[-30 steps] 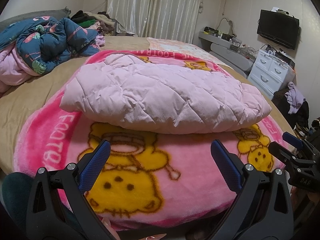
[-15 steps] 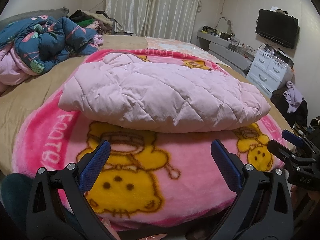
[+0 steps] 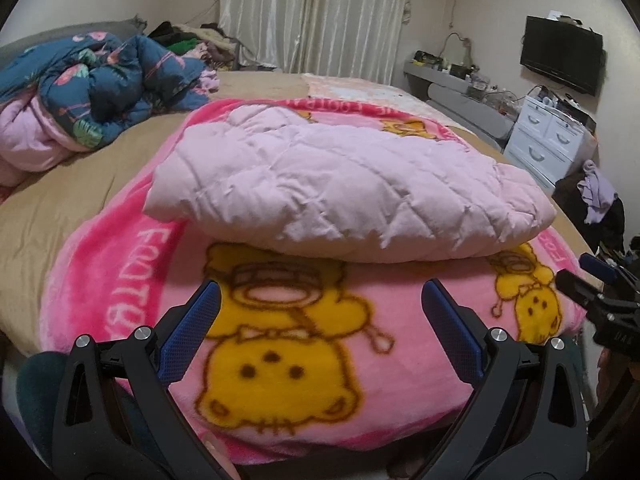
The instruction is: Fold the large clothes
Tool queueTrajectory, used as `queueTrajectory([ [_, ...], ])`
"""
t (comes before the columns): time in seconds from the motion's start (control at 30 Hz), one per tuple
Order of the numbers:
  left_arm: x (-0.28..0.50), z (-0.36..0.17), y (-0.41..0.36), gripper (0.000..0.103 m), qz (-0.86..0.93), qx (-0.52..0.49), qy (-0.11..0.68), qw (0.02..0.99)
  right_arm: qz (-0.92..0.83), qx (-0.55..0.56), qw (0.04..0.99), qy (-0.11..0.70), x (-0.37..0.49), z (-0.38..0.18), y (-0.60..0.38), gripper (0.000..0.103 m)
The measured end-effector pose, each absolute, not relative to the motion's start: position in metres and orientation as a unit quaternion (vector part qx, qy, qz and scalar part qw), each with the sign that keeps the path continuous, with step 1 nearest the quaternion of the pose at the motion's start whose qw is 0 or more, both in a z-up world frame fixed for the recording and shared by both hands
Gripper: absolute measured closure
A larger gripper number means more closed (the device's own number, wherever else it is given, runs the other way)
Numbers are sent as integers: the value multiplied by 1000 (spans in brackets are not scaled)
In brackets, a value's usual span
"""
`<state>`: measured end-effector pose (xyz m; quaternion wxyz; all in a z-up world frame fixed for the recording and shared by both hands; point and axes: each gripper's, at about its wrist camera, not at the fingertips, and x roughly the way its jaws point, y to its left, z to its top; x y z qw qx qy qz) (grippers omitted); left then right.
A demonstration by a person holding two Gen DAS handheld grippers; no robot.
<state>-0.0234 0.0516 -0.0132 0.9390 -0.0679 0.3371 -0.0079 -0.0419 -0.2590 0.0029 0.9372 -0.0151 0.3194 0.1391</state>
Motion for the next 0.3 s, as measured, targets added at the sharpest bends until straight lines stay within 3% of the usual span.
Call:
queueTrajectory([
  [0.2,-4,-19,120,9,40,-102,354,929,76,53,948,305,-38,1,-325,4],
  [0.3,15,-13,195,9,124,-111,349,922,-64,78,948,303,-30,-14,-417,4],
])
